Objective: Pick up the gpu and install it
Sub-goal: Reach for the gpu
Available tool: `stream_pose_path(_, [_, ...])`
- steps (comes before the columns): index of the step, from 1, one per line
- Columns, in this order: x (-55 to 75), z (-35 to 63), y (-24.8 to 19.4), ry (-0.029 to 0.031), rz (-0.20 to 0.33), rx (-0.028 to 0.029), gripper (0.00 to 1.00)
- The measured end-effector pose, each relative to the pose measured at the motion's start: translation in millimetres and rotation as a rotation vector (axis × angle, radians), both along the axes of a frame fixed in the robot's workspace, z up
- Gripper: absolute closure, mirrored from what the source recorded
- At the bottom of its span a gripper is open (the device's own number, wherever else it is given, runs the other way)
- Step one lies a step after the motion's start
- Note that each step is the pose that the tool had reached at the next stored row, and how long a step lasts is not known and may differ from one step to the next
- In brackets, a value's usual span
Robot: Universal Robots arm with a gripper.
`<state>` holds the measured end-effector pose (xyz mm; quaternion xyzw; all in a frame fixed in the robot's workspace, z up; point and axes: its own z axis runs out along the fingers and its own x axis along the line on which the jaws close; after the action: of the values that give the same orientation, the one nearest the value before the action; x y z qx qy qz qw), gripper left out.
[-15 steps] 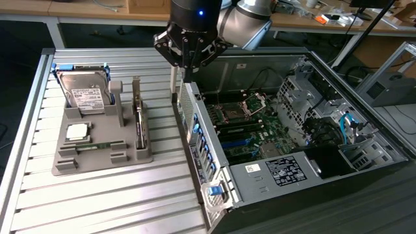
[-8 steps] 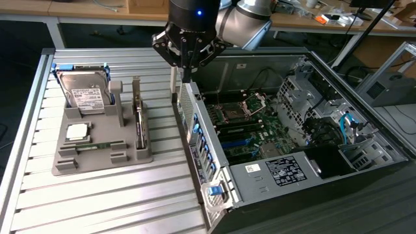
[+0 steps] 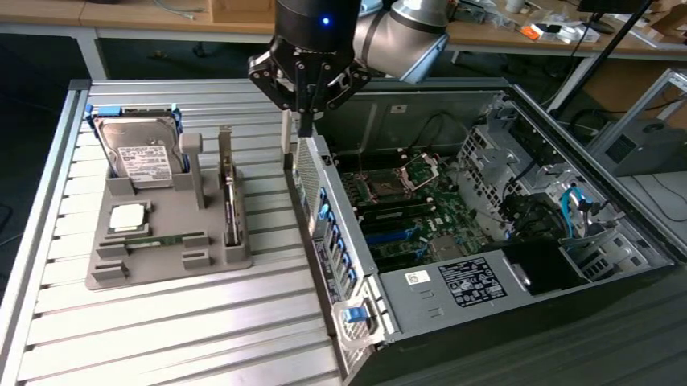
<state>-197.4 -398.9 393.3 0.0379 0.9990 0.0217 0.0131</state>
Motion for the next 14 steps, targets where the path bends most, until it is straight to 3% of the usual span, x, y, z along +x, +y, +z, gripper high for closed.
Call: stream_pose_path(14, [-5.5,0.0,0.0,0.0,0.0,0.0,0.89])
